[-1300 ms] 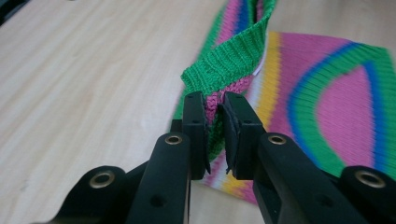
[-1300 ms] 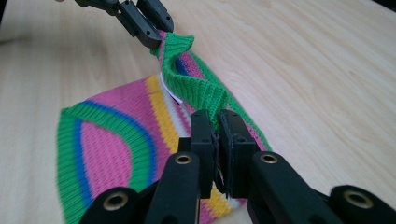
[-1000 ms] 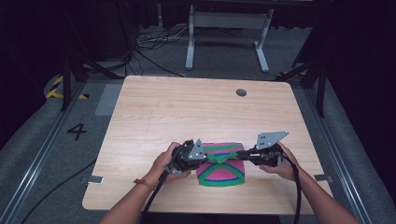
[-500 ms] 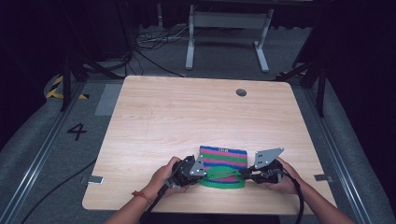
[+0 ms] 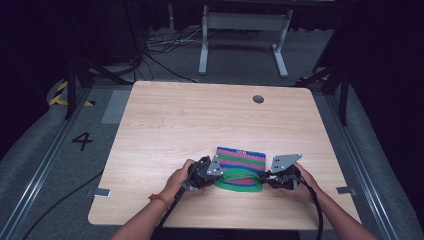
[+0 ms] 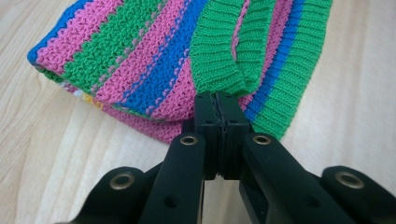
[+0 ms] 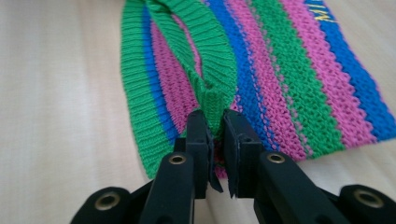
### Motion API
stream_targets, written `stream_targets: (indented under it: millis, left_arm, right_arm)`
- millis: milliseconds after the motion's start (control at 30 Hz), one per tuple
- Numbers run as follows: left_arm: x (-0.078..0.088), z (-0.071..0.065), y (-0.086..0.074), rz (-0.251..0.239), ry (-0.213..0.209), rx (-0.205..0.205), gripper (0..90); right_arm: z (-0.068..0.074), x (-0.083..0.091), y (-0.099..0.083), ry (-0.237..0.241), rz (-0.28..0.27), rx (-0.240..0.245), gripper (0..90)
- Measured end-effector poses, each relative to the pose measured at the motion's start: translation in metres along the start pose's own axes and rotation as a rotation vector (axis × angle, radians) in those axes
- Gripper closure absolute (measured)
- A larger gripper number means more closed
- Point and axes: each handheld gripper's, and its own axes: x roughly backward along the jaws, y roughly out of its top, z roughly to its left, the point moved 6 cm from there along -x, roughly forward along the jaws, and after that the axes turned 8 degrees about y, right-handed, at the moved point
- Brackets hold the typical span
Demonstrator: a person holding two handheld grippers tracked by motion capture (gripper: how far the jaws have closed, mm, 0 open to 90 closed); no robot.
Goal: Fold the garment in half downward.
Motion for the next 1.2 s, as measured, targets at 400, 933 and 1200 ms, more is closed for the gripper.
stream_targets:
  millis: [400,933,1200]
  left_arm:
    - [-0.006,0.015,0.002,0.006,-0.002,0.055,89.8]
    - [0.009,0.008,0.015,-0.071,0.038,0.020,89.7]
    - [-0.009,0.002,0.019,-0.048,0.001,0.056,61.6]
  right_arm:
    - [-0.014,-0.002,0.012,-0.039,-0.027,-0.033,53.7]
    - [-0.008,-0.005,0.015,-0.042,-0.048,-0.043,75.0]
    - [-0.004,-0.009,0.021,-0.046,-0.066,-0.047,62.5]
